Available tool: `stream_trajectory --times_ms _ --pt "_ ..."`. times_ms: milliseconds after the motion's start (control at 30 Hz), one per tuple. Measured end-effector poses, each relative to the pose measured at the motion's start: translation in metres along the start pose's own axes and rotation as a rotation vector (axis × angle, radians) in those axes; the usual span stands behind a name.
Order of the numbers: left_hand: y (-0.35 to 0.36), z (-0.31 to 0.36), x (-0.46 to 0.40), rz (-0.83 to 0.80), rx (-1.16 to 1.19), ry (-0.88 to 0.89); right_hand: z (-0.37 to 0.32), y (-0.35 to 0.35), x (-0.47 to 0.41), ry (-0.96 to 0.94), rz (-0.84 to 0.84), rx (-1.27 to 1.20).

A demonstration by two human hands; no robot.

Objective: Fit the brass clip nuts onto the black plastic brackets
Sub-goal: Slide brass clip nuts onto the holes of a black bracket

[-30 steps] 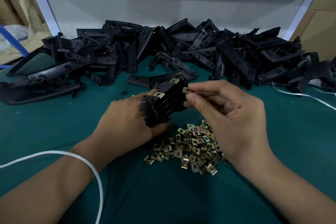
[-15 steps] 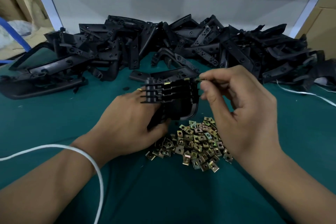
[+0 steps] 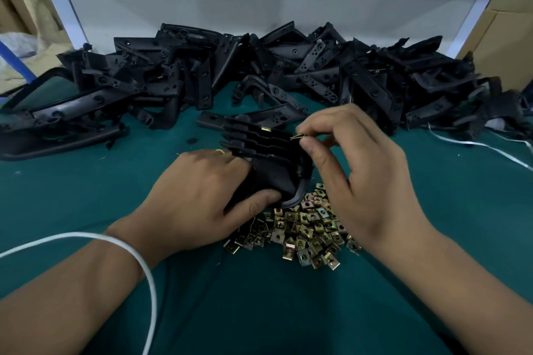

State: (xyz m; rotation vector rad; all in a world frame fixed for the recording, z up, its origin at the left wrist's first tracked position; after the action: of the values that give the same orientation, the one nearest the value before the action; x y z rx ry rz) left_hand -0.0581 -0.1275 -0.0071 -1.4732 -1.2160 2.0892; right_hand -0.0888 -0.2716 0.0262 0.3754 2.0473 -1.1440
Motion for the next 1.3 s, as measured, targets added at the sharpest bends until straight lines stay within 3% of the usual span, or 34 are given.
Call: stream_trajectory --times_ms 200,700,1300 --pt "0.0037 -0.0012 -0.0006 -0.012 -0.026 0.005 0.0117 0.0016 0.0016 0.127 -0.050 -0.041" --pt "0.0057 -0.0005 -0.0016 0.019 -0.077 0.017 0.0054 0.0052 0.0018 0.035 -0.055 0.078" --pt "0.0041 0.0006 -0.0010 0.035 -0.066 0.028 0.0065 -0.0035 0.0007 -0.016 0.036 0.030"
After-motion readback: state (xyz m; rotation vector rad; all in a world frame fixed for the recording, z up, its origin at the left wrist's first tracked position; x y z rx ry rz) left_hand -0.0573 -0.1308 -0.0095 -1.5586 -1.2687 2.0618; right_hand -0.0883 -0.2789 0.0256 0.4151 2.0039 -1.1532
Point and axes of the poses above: each hand's wrist, its own x-axis away from the middle knuckle, its own y-axis out of the palm, z = x × y, the point moved 10 cm from there along -x, towards the middle knuckle, and after that the axes turned 8 degrees about x, right-handed, at the moved point
